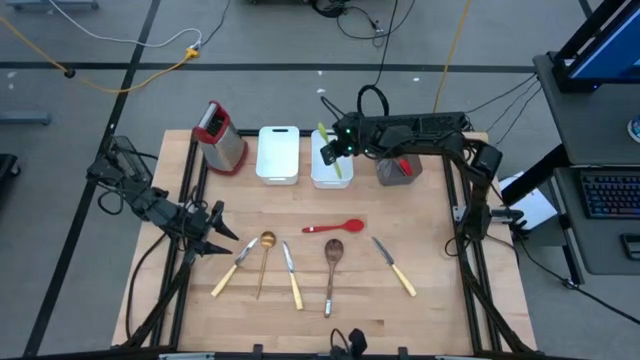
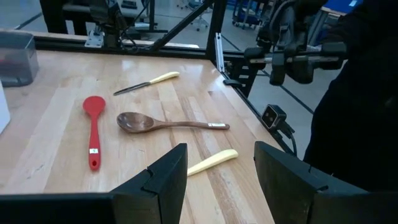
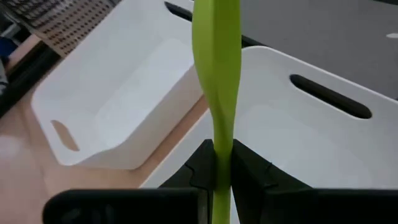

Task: Pick & Place Kitchen Items
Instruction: Put the green serving spoon into the right white bin, then put the gold serving spoon into the right white bin

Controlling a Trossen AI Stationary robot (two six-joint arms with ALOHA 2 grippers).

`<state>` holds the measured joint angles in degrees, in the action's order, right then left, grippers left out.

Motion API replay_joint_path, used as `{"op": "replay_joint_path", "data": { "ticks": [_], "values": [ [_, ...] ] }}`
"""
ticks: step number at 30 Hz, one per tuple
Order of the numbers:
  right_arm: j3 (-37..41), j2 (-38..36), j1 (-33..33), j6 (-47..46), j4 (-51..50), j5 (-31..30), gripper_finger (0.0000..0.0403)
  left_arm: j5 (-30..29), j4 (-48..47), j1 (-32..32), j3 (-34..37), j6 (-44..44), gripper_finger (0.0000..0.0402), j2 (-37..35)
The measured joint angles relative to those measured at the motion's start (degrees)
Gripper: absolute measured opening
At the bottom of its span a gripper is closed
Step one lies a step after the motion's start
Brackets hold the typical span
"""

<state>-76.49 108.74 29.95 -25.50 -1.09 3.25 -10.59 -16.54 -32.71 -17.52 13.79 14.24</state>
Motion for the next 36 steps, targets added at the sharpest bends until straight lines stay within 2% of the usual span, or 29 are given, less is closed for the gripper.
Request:
{"op": "replay_joint_path", "data": {
  "ticks": [24,30,36],
  "values": [
    [0.0,0.2,0.8,-1.9,-1.6,2.9,0.0024,0.0,0.0,0.0,0.0,-0.1,0.0191,0.0],
    [0.0,0.2,0.8,-1.9,-1.6,2.9,0.0065,0.0,0.0,0.0,0.0,-0.1,0.0191,0.0],
    [0.0,0.2,0.8,-1.9,-1.7,3.0,0.0076,0.0,0.0,0.0,0.0,-0.1,0.0191,0.0]
  ]
}}
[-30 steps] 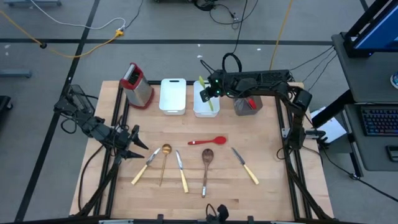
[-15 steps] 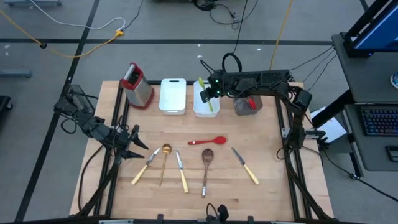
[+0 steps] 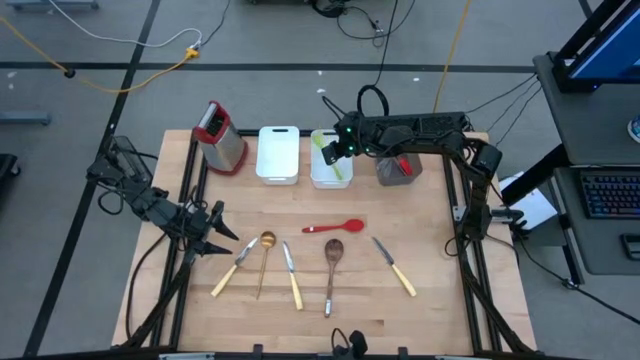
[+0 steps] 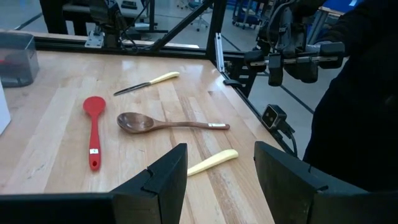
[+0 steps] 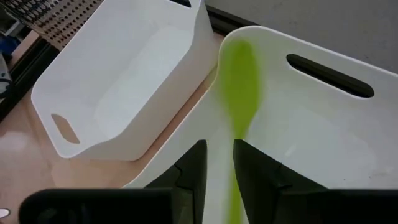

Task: Pick & Place Kitchen Items
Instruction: Put the gold serving spoon into the right white bin

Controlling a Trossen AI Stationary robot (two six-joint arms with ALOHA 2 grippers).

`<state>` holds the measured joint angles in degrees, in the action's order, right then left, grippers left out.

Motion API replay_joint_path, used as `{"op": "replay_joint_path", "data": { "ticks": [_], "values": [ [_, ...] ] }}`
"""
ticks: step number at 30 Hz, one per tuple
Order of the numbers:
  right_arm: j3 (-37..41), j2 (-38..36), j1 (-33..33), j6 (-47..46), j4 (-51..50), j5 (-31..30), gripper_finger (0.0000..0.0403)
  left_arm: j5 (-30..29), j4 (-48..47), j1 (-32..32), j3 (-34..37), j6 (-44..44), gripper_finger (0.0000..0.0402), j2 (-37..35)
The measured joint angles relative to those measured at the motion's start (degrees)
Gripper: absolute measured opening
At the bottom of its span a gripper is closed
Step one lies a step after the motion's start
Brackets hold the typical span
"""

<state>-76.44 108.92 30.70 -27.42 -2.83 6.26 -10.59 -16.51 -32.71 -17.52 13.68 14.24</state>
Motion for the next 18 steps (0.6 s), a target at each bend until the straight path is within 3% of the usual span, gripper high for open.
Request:
{"op": "replay_joint_path", "data": {
  "ticks": [10,18],
  "values": [
    [0.1,-1.4,0.0,0.8,0.0,1.7,0.0079,0.0,0.0,0.0,0.0,0.0,0.0191,0.0],
    [0.1,-10.5,-3.5,8.6,-0.8,3.0,0.0069,0.0,0.0,0.0,0.0,0.0,0.0191,0.0]
  ]
}}
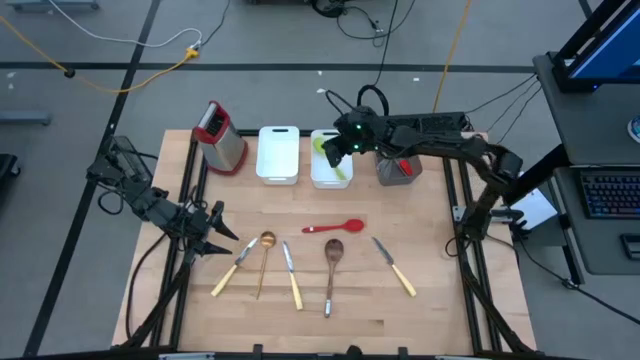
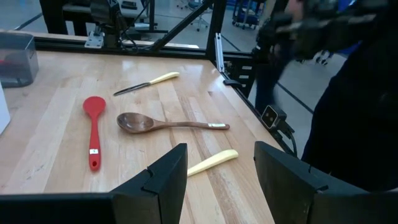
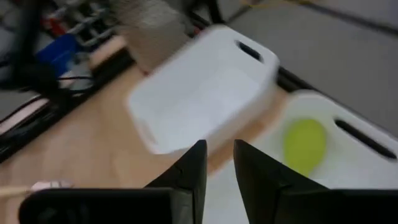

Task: Pick & Place Kitchen Items
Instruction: Put the gold serving spoon into the right white bin

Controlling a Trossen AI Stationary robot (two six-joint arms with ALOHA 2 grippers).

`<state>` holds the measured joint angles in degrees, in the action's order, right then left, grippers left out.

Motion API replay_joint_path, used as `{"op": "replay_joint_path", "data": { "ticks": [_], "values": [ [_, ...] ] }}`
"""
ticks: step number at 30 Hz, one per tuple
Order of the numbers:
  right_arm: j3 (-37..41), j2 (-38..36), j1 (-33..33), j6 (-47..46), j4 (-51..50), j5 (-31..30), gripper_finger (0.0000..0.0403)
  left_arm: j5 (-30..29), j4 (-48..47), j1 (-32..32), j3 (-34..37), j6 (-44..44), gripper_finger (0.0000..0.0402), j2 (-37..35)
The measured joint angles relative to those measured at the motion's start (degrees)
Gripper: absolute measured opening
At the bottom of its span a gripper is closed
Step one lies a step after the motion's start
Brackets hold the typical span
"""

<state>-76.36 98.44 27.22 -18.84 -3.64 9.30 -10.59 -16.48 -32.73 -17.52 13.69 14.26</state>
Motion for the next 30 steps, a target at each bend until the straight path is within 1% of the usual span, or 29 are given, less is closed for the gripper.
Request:
{"op": "replay_joint_path", "data": {
  "ticks": [4,9,11,15,18,20,27,30],
  "values": [
    [0.0,-6.0,-3.5,5.9,-5.0,0.0,0.0051,0.0,0.0,0.0,0.0,0.0,0.0191,0.0],
    [0.0,-12.3,-9.3,11.0,-14.4,0.0,0.0008,0.0,0.0,0.0,0.0,0.0,0.0191,0.0],
    [0.0,-14.3,-11.8,12.2,-17.2,-0.2,0.0004,0.0,0.0,0.0,0.0,0.1,0.0191,0.0],
    [0.8,-17.7,-16.1,12.5,-19.4,-0.2,0.0001,0.0,0.5,0.0,0.0,0.7,0.0191,0.0],
    [3.7,-21.1,-18.6,11.3,-18.0,-1.9,0.0001,0.0,2.0,0.0,0.0,1.7,0.0191,0.0],
    [7.0,-24.0,-19.6,10.5,-16.4,-2.0,0.0001,0.0,3.8,0.0,0.0,1.8,0.0191,0.0],
    [21.9,-36.3,-22.1,5.4,-4.7,-1.8,0.0001,-0.1,12.5,0.0,0.0,1.4,0.0191,0.0],
    [28.6,-41.8,-22.9,4.9,0.8,-1.8,0.0000,-0.3,15.5,0.0,0.0,1.2,0.0191,0.0]
  ]
}}
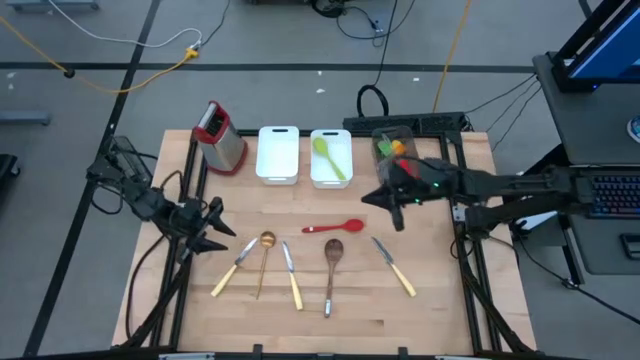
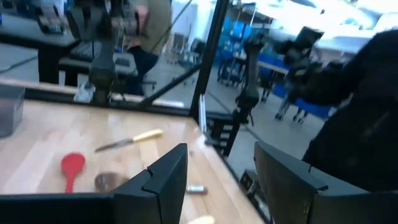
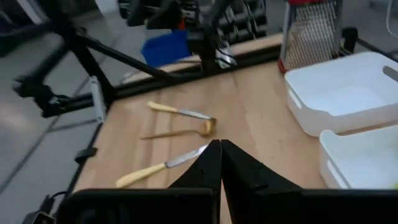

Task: Pick & Place Kitchen Items
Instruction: Put the gold serving spoon into the right white bin

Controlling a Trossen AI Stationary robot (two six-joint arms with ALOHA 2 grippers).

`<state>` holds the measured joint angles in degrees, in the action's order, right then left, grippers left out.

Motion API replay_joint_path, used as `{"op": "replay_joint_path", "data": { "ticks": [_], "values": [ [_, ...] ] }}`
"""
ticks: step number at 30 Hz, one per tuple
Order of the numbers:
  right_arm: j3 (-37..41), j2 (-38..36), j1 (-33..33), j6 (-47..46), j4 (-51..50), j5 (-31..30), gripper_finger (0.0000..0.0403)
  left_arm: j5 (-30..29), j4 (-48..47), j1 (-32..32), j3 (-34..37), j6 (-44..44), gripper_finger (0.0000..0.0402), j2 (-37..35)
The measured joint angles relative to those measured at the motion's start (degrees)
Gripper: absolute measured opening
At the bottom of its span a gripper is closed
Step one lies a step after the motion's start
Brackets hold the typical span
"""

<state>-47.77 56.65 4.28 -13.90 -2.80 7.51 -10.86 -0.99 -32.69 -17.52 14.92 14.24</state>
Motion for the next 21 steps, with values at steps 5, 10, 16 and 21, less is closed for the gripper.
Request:
{"op": "replay_joint_path", "data": {
  "ticks": [5,10,16,21],
  "values": [
    [10.4,-8.4,-0.7,-0.8,9.6,0.0,0.0000,-0.3,1.6,0.0,0.0,-3.1,0.0191,0.0],
    [19.6,-15.4,-0.7,-0.4,17.4,0.0,0.0000,-0.3,1.5,0.0,0.0,-4.4,0.0191,0.0],
    [29.4,-21.4,-0.6,-1.1,28.2,-0.2,0.0000,-0.3,1.4,0.0,0.0,-1.9,0.0191,0.0],
    [36.0,-24.8,-0.6,-3.1,33.0,-0.2,0.0000,-0.2,1.3,0.0,0.0,-0.9,0.0191,0.0]
  ]
}}
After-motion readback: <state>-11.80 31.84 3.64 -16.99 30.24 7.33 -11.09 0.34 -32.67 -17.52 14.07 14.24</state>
